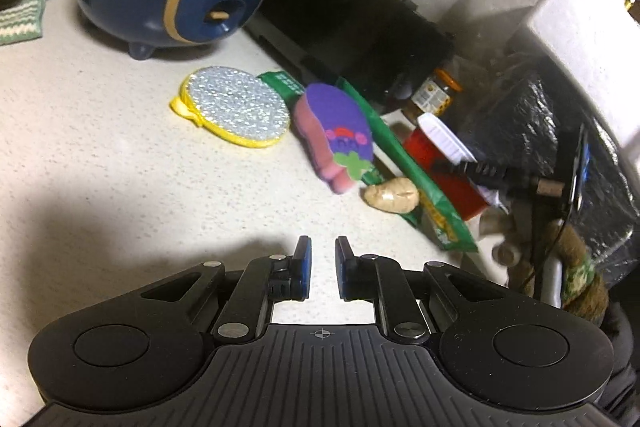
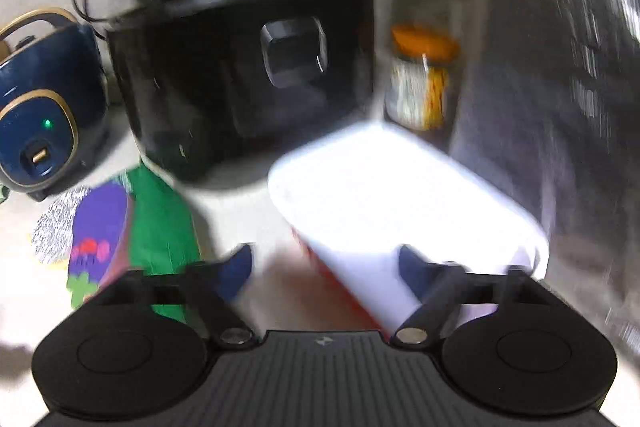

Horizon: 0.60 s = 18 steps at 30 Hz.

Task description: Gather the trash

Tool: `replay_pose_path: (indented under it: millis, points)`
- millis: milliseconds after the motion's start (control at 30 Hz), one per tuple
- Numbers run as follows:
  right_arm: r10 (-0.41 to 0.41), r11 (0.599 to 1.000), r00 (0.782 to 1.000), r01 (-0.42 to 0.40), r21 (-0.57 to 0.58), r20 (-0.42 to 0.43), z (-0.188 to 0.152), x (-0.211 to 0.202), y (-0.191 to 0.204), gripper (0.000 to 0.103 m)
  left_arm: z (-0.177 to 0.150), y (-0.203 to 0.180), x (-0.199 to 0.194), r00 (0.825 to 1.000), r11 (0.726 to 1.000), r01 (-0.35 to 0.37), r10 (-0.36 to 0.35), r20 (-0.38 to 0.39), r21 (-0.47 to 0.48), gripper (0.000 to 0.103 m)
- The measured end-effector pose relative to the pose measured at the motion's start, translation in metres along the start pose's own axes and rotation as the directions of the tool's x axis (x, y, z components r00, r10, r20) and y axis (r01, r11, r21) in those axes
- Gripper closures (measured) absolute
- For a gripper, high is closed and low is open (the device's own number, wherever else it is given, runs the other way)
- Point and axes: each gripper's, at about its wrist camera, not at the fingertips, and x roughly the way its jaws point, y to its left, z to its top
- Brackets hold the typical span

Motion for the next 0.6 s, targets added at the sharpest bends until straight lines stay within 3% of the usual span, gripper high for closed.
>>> replay_pose_path:
  millis: [67, 200, 367, 500, 567, 600]
  points:
    - [0.056, 0.997, 0.998, -0.054, 0.046, -0.033, -0.011, -0.005, -0.005, 0.073, -0.003, -0.006, -0.001, 1.000, 1.000, 0.018, -0.018, -0.003, 0.003, 0.088]
    - [0.183, 0.982, 0.982, -0.180, 0.061, -0.048, -0.027, -0.028, 0.004, 0.090, -0.010, -0.024, -0.008, 0.999, 0.999, 0.041, -0.041, -0.005, 0.035, 0.088]
    - [0.339, 0.940, 0.939, -0.336, 0.050, -0.058, -0.042, -0.064, 0.022, 0.091, -0.022, -0.039, -0.019, 0.998, 0.996, 0.067, -0.067, 0.001, 0.051, 0.088]
    - [0.403, 0.915, 0.913, -0.403, 0.023, -0.068, -0.055, -0.082, 0.030, 0.090, -0.029, -0.053, -0.019, 0.995, 0.993, 0.096, -0.095, -0.010, 0.064, 0.088]
    - [0.387, 0.922, 0.922, -0.387, -0.004, -0.028, -0.062, -0.094, 0.031, 0.087, -0.029, -0.060, -0.017, 0.994, 0.992, 0.108, -0.108, -0.007, 0.059, 0.088]
    - [0.363, 0.932, 0.932, -0.363, -0.021, -0.001, -0.063, -0.099, 0.030, 0.079, -0.029, -0.063, -0.017, 0.993, 0.992, 0.115, -0.115, -0.004, 0.057, 0.088]
